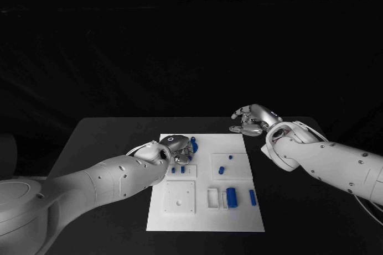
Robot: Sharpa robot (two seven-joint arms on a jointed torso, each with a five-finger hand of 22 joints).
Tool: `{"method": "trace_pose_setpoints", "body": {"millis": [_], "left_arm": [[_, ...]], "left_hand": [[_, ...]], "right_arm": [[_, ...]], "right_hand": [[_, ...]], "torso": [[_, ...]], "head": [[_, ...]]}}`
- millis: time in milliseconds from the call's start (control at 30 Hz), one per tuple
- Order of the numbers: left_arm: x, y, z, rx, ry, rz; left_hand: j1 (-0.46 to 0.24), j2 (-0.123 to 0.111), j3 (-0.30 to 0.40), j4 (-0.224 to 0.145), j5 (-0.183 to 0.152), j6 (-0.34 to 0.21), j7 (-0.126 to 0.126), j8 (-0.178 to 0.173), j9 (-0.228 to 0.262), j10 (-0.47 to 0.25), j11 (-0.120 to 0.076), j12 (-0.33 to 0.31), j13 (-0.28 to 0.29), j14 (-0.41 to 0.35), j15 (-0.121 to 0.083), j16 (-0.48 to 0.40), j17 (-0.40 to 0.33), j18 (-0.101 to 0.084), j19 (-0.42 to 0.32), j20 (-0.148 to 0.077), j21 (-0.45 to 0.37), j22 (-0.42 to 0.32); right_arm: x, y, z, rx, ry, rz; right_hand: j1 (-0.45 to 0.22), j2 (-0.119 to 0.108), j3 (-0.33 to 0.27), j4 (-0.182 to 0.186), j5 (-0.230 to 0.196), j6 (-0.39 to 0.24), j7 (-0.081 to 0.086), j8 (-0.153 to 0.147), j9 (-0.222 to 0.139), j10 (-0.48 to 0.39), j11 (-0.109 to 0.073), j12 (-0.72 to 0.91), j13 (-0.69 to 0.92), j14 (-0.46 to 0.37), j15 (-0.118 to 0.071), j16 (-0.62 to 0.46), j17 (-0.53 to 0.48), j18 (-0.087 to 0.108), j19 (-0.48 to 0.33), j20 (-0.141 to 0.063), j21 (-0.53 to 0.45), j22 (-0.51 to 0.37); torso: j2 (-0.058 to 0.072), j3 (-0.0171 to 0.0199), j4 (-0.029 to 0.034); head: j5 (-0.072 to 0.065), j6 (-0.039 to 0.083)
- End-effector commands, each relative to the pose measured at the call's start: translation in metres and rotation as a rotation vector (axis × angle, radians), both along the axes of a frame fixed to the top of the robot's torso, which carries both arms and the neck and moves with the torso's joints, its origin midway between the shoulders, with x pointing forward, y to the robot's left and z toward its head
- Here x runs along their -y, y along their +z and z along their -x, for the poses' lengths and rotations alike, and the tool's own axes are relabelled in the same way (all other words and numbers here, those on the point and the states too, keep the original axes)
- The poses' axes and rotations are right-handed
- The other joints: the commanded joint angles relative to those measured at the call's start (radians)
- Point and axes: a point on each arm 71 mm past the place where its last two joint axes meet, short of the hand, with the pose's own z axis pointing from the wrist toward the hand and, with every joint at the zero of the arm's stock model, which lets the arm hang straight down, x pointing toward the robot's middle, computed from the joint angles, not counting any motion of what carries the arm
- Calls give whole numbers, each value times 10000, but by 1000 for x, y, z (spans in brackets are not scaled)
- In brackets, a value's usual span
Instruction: Assemble the parts on the task board
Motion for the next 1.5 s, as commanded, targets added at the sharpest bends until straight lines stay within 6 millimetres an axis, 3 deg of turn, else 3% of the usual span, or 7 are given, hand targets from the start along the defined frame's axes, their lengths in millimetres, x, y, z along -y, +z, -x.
{"method": "trace_pose_setpoints", "body": {"millis": [33, 333, 767, 1167, 1500], "left_arm": [[0, 8, -1, -1, 272, 667], [-12, 20, -2, -35, 511, 1177], [-41, 17, -1, -419, 806, 646], [-42, 14, -1, -656, 710, 446], [-42, 12, 0, -784, 664, 394]], "left_hand": [[-67, 11, 63, -8, 39, 81, -17, 45, 22, 76, -1, -1, 15, 67, -14, 69, -16, 302, 94, -331, 15, 12], [-69, -3, 81, -15, 55, 86, -20, 42, 16, 87, -5, -12, 15, 73, -18, 71, -23, 303, 102, -338, 18, 13], [-62, -11, 102, -27, 68, 93, -23, 41, 11, 99, -9, -23, 16, 79, -23, 73, -30, 304, 108, -346, 20, 13], [-50, -17, 126, -46, 84, 103, -26, 41, 4, 114, -12, -35, 18, 81, -26, 72, -39, 303, 111, -351, 20, 14], [-59, -16, 129, -48, 80, 107, -26, 41, 1, 124, -13, -39, 19, 82, -27, 72, -44, 300, 112, -352, 20, 14]], "right_arm": [[0, 0, 0, -19, 129, 102], [1, 0, 1, -37, 108, 117], [3, -1, 0, -55, 68, 140], [3, -1, 0, -55, 74, 139], [3, -1, 0, -55, 73, 137]], "right_hand": [[-76, -6, -53, 14, 59, 16, 71, 63, -13, -68, -19, 56, -11, 45, 15, -52, 12, 420, 36, -47, -40, 179], [-72, -9, -55, 10, 60, 17, 70, 63, -13, -69, -20, 58, -15, 45, 14, -53, 12, 420, 35, -47, -41, 179], [-70, -8, -58, 7, 59, 17, 69, 63, -14, -69, -21, 60, -20, 45, 13, -54, 12, 420, 35, -48, -42, 179], [-70, -6, -61, 6, 57, 16, 69, 62, -15, -69, -21, 63, -26, 45, 13, -55, 13, 420, 35, -48, -43, 179], [-67, -5, -62, 3, 54, 14, 69, 61, -16, -69, -21, 66, -31, 45, 13, -56, 13, 420, 35, -48, -44, 180]], "torso": [[-8, 0, 15], [-11, 1, 19], [7, -8, 17], [5, -8, -15], [1, 0, 10]], "head": [[19, -14], [87, 34], [144, 26], [188, 1], [191, -14]]}}
